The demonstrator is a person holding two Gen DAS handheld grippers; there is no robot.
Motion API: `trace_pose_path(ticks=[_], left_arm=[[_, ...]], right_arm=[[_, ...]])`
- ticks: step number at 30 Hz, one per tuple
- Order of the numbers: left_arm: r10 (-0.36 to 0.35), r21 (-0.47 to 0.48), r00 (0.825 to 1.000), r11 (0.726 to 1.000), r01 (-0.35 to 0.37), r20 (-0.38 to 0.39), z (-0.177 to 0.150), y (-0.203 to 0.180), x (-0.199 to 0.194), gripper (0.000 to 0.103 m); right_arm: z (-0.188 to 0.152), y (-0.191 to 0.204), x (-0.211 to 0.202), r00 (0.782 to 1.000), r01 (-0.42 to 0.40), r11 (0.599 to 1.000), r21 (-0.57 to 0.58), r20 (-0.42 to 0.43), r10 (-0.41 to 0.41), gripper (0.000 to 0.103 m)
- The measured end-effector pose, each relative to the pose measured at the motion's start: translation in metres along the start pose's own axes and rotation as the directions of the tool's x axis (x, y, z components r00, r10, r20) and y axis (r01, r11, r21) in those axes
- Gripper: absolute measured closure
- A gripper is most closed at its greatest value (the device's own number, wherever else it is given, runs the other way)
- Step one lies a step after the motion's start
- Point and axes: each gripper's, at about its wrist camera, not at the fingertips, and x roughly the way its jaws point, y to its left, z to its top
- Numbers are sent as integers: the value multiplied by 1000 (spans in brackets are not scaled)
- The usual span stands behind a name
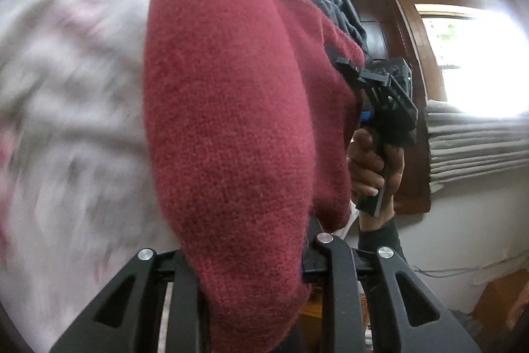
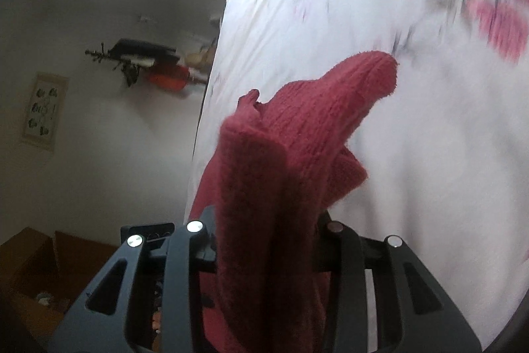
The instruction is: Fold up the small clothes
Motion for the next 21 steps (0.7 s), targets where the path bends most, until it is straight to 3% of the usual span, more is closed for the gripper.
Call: trace_pose_path(ticks=[4,7,9,11,13,14,15,16,17,18,19,21], left_arm=[[13,-68,1000,998,-13,-1,-46,44,-6,78],[91,-105,996,990,-91,1,-66,73,5,73],[124,-149,992,981,-121,9,-72,92,14,61],[124,-186,992,975,-118,19,-76,102,20,54],[173,-169,984,972,-164,40,-80,95,12,49],[225,-148,972,966,-214,62,-83,87,4,45],[323,-101,940,945,-312,110,-88,73,-8,44],[419,-36,891,907,-419,176,-95,54,-21,42],[465,19,854,876,-482,233,-103,38,-29,40],[456,74,843,866,-494,286,-112,21,-38,40],[422,98,854,878,-469,305,-117,14,-43,39],[314,154,904,917,-368,292,-128,0,-40,39]], right_arm=[[-43,-18,42,995,20,999,37,-95,-17,70],[-61,-46,63,988,70,994,84,-140,-58,67],[-66,-60,64,987,95,990,107,-136,-80,51],[-66,-65,46,989,123,984,127,-100,-111,41],[-68,-60,14,989,148,981,123,-24,-146,38],[-71,-54,-4,986,162,981,110,24,-165,38],[-74,-47,-19,983,167,982,89,66,-173,39],[-82,-38,-31,980,171,983,64,90,-176,40],[-87,-33,-35,979,176,983,46,92,-179,43],[-91,-27,-35,978,186,982,27,89,-188,44],[-94,-27,-31,975,209,978,-1,78,-208,44],[-97,-23,-18,970,238,971,-35,63,-235,47]])
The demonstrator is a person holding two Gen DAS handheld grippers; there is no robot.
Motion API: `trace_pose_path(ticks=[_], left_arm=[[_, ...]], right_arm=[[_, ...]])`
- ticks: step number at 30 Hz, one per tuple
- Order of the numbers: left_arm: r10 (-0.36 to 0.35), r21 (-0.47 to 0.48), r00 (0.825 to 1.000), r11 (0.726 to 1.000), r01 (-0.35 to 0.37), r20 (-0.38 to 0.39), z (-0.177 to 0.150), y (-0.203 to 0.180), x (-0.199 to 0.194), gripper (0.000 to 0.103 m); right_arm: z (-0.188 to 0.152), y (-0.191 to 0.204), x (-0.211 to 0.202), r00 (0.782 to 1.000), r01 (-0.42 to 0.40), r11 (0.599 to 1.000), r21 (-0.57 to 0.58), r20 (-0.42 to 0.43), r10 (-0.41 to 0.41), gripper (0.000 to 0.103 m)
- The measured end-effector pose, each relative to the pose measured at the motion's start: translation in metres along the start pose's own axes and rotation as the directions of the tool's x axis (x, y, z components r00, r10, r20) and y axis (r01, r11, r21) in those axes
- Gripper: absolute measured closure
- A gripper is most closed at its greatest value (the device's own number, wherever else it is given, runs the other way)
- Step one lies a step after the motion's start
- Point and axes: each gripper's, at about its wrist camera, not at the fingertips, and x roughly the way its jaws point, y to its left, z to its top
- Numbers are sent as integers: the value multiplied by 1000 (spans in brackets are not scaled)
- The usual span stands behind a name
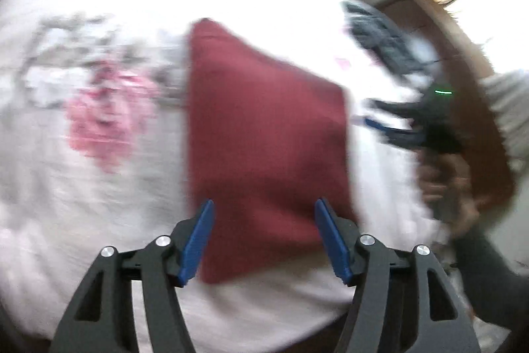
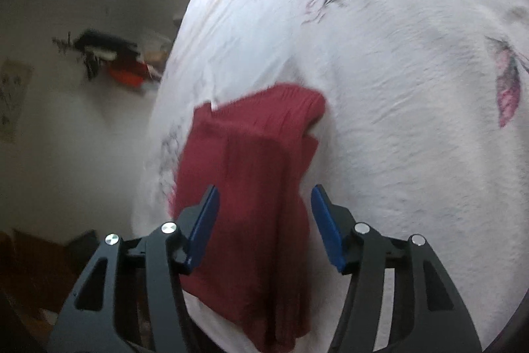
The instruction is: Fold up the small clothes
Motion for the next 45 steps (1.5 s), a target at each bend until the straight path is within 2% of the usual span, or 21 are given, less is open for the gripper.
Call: trace_pose_path(ticks=[1,3,6,7,10,12,16,19,21,22,23,26,27,29,31,33,35,38,39,42,45], left_arm=[[-25,16,999,1000,25,-22,-3,-7,6,39],[-14,23,997,1000,16,-75,-9,-9,26,41],[-25,-35,986,999,19,-163,-20,3,62,41],[-28,-46,984,999,20,-179,-23,7,69,41],[-35,-73,975,997,19,-219,-21,2,79,42],[-63,-67,969,997,48,-240,-13,-9,65,42],[-117,-33,985,993,114,-125,29,-7,19,40],[-134,-36,990,991,132,-52,76,4,21,40],[-114,-34,991,993,112,-75,98,11,47,40],[-80,-33,992,996,77,-94,102,21,59,41],[-30,-25,992,999,27,-122,107,26,76,47],[-4,-47,984,999,-4,-177,111,35,98,50],[-2,-40,986,999,-4,-169,112,29,91,50],[-57,-24,993,998,55,-108,110,16,63,47],[-91,-3,993,996,91,-81,101,15,43,45],[-71,-1,991,997,71,-114,86,16,51,45],[-3,-11,988,1000,1,-157,84,30,73,49],[6,-54,990,998,-13,-142,84,32,73,49],[3,-44,992,999,-9,-124,84,26,64,49],[-51,8,995,999,52,-87,69,9,31,45],[-16,-7,990,1000,15,-141,41,17,32,45]], right_arm=[[-2,2,11,1000,2,1000,-5,-14,-2,51],[-3,5,26,999,29,999,-14,-20,-29,92],[3,18,28,997,65,995,-73,51,-62,93],[6,18,34,993,108,990,-88,60,-103,93],[6,-1,62,987,162,985,-55,8,-162,92],[7,-1,56,991,131,990,-48,14,-130,86],[4,15,14,983,131,988,-78,140,-119,85],[6,34,26,993,89,985,-146,91,-76,85],[10,38,50,994,107,978,-178,36,-102,87],[15,32,66,987,159,971,-180,20,-158,91],[19,23,76,979,204,962,-179,9,-206,103],[21,9,75,982,185,975,-122,-6,-187,103],[16,21,63,985,171,973,-155,16,-170,96],[3,38,47,990,142,968,-206,28,-139,95],[-18,53,41,994,108,960,-259,-5,-113,95],[-34,55,56,988,119,948,-296,-62,-144,95],[-41,40,81,961,218,920,-326,-93,-261,103],[-37,44,72,962,231,926,-298,-74,-264,102],[-38,54,63,965,227,922,-313,-57,-257,96],[-60,77,35,979,174,920,-350,-39,-199,96],[-83,78,54,957,212,886,-412,-96,-273,99]])
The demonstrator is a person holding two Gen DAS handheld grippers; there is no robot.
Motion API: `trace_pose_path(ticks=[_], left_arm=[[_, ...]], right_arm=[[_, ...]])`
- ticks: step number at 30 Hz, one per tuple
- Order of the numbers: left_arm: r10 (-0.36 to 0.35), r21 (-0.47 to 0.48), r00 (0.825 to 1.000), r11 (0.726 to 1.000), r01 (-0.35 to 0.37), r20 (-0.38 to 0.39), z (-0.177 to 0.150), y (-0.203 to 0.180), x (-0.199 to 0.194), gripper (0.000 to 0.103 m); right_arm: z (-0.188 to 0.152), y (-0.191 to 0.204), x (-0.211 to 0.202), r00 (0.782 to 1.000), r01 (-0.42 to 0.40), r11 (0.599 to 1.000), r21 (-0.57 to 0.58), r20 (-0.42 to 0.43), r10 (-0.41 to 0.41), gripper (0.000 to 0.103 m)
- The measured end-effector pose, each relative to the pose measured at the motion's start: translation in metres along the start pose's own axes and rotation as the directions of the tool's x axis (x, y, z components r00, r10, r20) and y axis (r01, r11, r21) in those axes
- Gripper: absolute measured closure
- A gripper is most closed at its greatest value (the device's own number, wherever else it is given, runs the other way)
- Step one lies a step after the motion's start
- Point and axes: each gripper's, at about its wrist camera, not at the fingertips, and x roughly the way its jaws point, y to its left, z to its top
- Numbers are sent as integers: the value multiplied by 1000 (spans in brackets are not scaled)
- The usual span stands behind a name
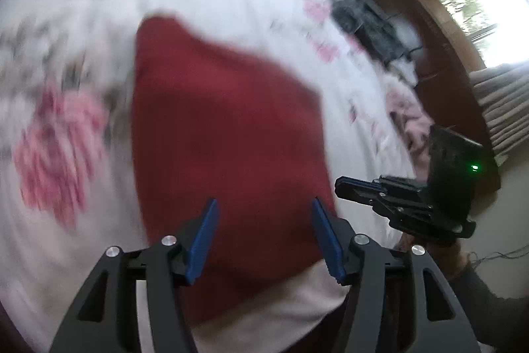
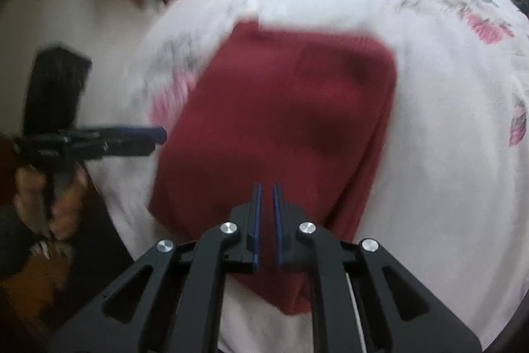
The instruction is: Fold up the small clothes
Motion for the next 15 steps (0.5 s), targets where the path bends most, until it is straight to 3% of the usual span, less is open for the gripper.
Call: trace_pose_path(ticks=[2,5,8,9,13,15], left_arm=[[32,-19,999,999,-32,-22,-13,13,9,48],[3,-75,1000,997,-2,4,-12,12,5,48],[-18,-25,998,999,19,54,-26,-3,-26,43],[-2,-20,998,1000,3,56,-32,-5,-29,42],[108,-33,992,993,-110,-58,-52,10,5,42],[125,-51,990,990,-128,-59,-57,14,12,42]], right_arm=[[-11,-7,25,995,87,996,-3,-45,-87,103],[-12,-6,13,997,77,997,32,-20,-76,103],[-19,-2,-19,997,69,996,59,32,-71,95],[-25,-5,-19,997,75,994,79,22,-77,95],[-39,-13,20,984,165,981,103,-83,-157,95],[-41,-13,21,985,164,977,137,-78,-154,95]])
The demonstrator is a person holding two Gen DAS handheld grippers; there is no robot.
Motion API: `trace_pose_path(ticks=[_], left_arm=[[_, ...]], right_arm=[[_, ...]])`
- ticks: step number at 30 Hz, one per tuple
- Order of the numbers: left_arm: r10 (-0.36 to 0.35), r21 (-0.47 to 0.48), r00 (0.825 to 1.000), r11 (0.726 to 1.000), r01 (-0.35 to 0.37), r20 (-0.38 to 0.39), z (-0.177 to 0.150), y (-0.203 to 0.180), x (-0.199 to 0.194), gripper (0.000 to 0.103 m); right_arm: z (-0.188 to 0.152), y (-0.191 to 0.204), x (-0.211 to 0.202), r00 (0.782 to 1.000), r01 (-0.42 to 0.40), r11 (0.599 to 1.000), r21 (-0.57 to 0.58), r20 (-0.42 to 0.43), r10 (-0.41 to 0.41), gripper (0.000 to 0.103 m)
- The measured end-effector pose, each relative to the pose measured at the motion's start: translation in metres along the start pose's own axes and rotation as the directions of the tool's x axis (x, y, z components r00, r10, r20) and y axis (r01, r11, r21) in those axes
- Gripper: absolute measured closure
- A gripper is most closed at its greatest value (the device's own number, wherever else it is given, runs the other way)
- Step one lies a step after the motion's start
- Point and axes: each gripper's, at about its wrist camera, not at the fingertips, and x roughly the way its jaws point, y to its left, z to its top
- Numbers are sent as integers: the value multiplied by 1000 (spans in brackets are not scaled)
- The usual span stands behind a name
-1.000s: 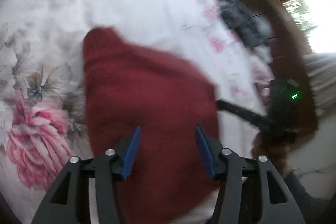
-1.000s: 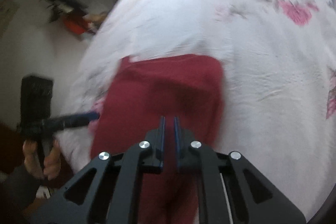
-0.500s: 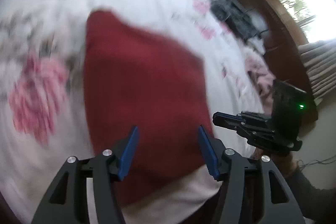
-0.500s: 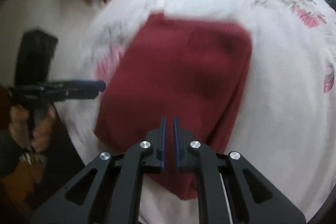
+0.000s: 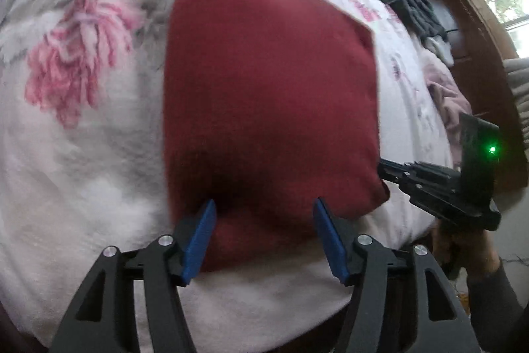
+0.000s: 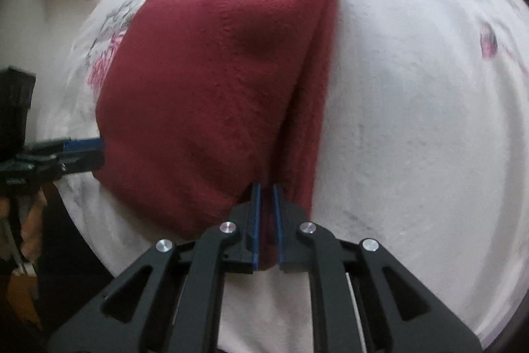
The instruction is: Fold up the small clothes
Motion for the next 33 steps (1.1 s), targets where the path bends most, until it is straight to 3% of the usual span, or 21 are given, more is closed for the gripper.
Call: trace_pose_path(ticks=[2,4,6,7,9,10,11,12,13,15,17,19,21,23,27,30,33], left_arm=[[-10,-34,999,999,11,36,-5,-2,-17,42],[0,-48,996,999,4,88,-16,-6,-42,35],[82,-23,988,997,-80,128,-34,-14,-71,29],[130,-6,981,991,-131,144,-42,-21,-82,24],[222,42,956,971,-234,193,-66,-40,-112,21],[252,66,943,960,-272,218,-74,-50,-124,16],[294,84,922,942,-323,252,-85,-62,-135,14],[345,93,888,917,-388,305,-100,-73,-156,14],[364,91,867,905,-415,340,-109,-83,-168,13],[367,62,836,902,-427,409,-125,-101,-195,12],[379,6,805,903,-429,456,-139,-110,-218,12],[410,-20,774,889,-458,482,-154,-123,-242,12],[399,-2,756,885,-466,518,-164,-137,-263,12],[374,1,755,896,-444,539,-174,-149,-280,12],[259,58,830,943,-328,493,-188,-170,-308,11],[304,47,823,928,-370,480,-194,-183,-319,11],[303,25,832,935,-355,465,-202,-189,-326,11]], right_arm=[[-3,5,-22,999,-2,1000,21,49,1,94],[-15,7,-55,994,-9,999,53,109,4,82],[-28,15,-81,988,15,998,62,151,-24,52],[-39,24,-97,983,42,997,61,176,-52,43],[-61,48,-124,960,151,986,68,227,-163,18],[-70,57,-133,948,196,978,72,242,-207,12],[-83,72,-146,927,258,963,79,258,-270,8],[-89,76,-153,919,280,957,82,265,-291,8],[-101,90,-165,904,309,947,87,283,-321,7],[-115,113,-185,868,368,923,110,316,-384,3],[-125,127,-202,847,403,908,117,327,-419,3],[-136,140,-228,847,374,919,122,359,-392,3],[-143,149,-249,848,345,930,125,384,-366,3],[-150,160,-279,833,349,929,121,415,-367,3],[-160,176,-313,823,354,927,125,428,-372,3],[-168,188,-330,826,341,931,131,432,-363,3],[-176,202,-337,817,362,926,109,441,-371,3]])
